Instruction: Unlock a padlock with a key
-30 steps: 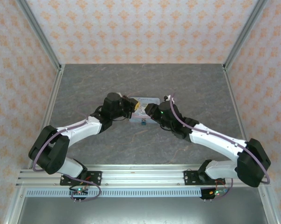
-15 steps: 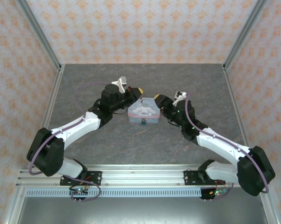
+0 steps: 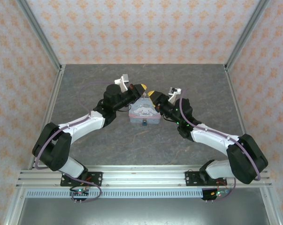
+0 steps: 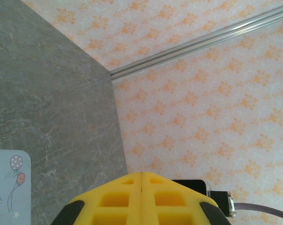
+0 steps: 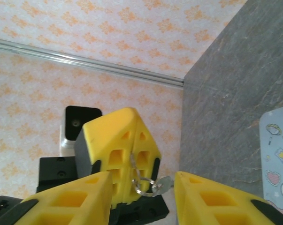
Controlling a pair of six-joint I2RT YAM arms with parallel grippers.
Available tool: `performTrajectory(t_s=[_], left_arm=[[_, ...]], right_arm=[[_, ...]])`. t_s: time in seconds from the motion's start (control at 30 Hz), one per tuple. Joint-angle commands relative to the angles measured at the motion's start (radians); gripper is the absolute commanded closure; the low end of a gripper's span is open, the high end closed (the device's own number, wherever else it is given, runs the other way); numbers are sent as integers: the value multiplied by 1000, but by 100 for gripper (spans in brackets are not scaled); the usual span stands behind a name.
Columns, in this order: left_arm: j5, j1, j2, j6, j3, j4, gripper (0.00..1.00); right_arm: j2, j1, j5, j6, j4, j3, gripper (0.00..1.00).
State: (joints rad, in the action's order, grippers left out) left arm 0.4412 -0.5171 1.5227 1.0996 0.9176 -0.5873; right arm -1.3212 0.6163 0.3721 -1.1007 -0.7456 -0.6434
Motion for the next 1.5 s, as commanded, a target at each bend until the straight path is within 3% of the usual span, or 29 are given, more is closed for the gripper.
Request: performTrajectory(t_s=[0.0,0.8,0.9,1.07,1.17,1.37,1.47], left_arm=[[0,-1,13,30,8,-79,100],[-15,-25,46,55,15,-94,100],[-20,-26,51,61,18,-93,100],[-36,-26,54,72,29,-64,100],[-51,-26,45,85,40,-7,100],[-74,-8,-44,80,56,224,52],[-47,2,-88,57,79,352,42]], right_arm=[[-16,-3,23,-21,-87,-31,62],[-92,2,44,-47,-107,-65,74],[-94,2,51,-47,-105,-62,80],[-77,2,53,-41,-99,-36,100],[-47,-1,51,-13,-61,-15,100],[67,-19,65,212,200,-20,100],[114,-22,73,354,327,-34,100]])
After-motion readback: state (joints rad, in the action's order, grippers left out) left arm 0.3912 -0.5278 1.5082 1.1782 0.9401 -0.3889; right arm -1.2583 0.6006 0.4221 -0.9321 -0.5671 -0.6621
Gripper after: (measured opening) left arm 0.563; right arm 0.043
